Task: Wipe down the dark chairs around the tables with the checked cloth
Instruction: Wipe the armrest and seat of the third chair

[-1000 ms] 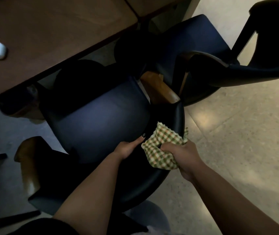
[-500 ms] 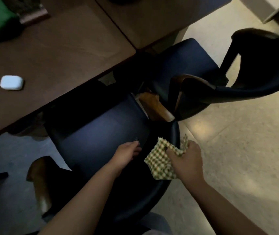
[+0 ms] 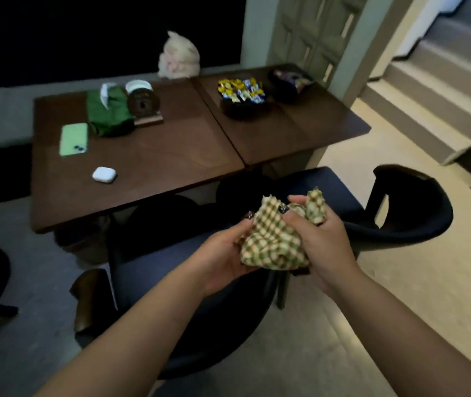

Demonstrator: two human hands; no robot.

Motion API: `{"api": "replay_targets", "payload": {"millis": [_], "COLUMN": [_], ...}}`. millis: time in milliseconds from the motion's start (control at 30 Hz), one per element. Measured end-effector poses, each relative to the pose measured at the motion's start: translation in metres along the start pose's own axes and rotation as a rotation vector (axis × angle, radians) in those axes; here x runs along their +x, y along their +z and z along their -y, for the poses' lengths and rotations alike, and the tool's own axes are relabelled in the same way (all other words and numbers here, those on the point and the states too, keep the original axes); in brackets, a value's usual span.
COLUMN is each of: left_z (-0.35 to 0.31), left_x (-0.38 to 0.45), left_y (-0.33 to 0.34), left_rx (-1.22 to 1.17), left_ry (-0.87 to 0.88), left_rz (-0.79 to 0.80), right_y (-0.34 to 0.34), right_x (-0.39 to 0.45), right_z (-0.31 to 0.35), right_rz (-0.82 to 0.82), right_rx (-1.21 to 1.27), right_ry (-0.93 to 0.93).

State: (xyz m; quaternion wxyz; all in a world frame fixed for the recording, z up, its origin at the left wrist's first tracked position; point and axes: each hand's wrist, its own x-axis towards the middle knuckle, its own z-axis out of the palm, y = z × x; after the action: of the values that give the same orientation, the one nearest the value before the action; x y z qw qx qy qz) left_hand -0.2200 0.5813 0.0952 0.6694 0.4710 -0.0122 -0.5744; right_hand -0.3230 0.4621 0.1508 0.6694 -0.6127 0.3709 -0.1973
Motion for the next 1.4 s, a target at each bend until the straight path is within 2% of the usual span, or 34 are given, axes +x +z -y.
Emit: {"api": "replay_targets", "payload": {"millis": [100, 267, 367, 533, 600, 767, 900, 1067, 1200, 1400], "left_z": [-0.005, -0.024, -0.031, -0.031, -0.026, -0.001, 0.024, 0.052, 0.084, 0.109], "left_x": [-0.039, -0.121, -0.18, -0.265, -0.295, -0.373, -0.432, -0.481, -0.502, -0.514], "left_y": [0.028, 0.066, 0.083, 0.095, 0.09, 0.061, 0.034, 0.006, -0.007, 0.012], "left_rx": [-0.015, -0.039, -0.006, 0.183, 0.242, 0.365, 0.396, 0.33, 0.351, 0.187], "left_ry": [0.251, 0.532, 0.669, 0.828, 0.859, 0.876, 0.868, 0.853, 0.737, 0.82], "left_rz": [-0.088, -0.213, -0.218, -0.209, -0.192, -0.176, -0.234, -0.334, -0.299, -0.392], "right_y": [-0.019, -0.051, -0.059, -0.048, -0.035, 0.008, 0.052, 0.085, 0.094, 0.081], "right_x": [-0.025, -0.08, -0.115, -0.173, -0.199, -0.273, -0.329, -0.388, -0.414, -0.422], "right_z": [0.028, 0.067, 0.085, 0.101, 0.101, 0.091, 0.074, 0.065, 0.074, 0.087], "right_rz": [0.086, 0.215, 0.341, 0.512, 0.552, 0.633, 0.597, 0.574, 0.578, 0.65], "right_rx": [0.01, -0.048, -0.161, -0.437, -0.431, -0.113, -0.039, -0.014, -0.06, -0.102], "right_ry": [-0.089, -0.197, -0.215, -0.318, -0.352, -0.279, -0.318, -0.365, -0.443, -0.489]}}
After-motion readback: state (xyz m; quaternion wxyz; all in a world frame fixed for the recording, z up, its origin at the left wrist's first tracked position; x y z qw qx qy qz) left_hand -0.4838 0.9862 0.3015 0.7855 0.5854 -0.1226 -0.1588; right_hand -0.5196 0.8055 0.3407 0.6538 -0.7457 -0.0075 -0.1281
